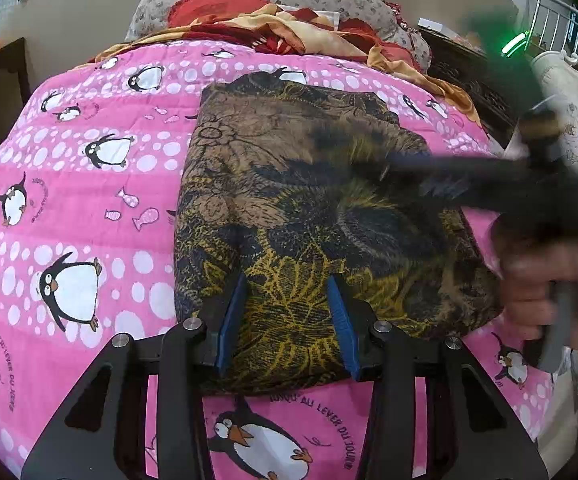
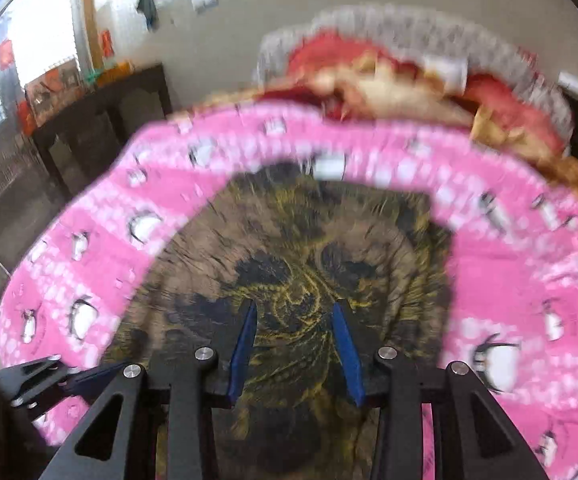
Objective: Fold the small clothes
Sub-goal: 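Release the folded shirt and withdraw both open grippers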
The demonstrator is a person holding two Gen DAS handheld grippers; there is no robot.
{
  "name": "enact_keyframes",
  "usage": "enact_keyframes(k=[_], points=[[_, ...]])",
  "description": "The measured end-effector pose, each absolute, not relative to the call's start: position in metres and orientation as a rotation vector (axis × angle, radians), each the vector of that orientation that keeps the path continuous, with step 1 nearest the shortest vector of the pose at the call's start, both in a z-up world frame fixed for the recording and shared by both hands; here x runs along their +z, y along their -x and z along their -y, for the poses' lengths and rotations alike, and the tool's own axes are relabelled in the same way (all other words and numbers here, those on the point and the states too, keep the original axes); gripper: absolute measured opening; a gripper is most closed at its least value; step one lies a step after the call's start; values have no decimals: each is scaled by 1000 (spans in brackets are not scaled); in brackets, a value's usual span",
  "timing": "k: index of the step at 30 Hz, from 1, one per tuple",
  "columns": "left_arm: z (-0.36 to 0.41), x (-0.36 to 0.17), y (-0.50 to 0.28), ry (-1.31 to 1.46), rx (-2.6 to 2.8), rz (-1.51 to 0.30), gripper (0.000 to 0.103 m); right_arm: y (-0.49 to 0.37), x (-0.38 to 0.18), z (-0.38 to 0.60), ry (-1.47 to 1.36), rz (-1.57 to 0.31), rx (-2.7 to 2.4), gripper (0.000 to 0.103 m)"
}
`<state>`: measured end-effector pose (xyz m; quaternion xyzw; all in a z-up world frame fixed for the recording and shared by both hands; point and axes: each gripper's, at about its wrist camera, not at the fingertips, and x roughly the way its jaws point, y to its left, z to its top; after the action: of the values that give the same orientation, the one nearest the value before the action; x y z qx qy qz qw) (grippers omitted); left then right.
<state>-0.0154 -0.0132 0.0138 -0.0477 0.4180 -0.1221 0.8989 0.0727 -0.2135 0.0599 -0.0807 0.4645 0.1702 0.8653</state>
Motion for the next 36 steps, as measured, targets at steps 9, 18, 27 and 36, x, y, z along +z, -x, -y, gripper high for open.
enact_keyframes(k=[9, 18, 27, 36], points=[[17, 15, 15, 102, -244, -872, 46, -43, 82, 229, 116, -915, 346, 39], [56, 11, 18, -30, -224, -885, 95, 29, 50, 296, -10, -953, 237, 55], [56, 25, 19, -61, -158, -936, 95, 29, 46, 297, -18, -936, 240, 64], [28, 84, 46, -42, -73, -995, 96, 70, 117, 305, -47, -926, 202, 64]])
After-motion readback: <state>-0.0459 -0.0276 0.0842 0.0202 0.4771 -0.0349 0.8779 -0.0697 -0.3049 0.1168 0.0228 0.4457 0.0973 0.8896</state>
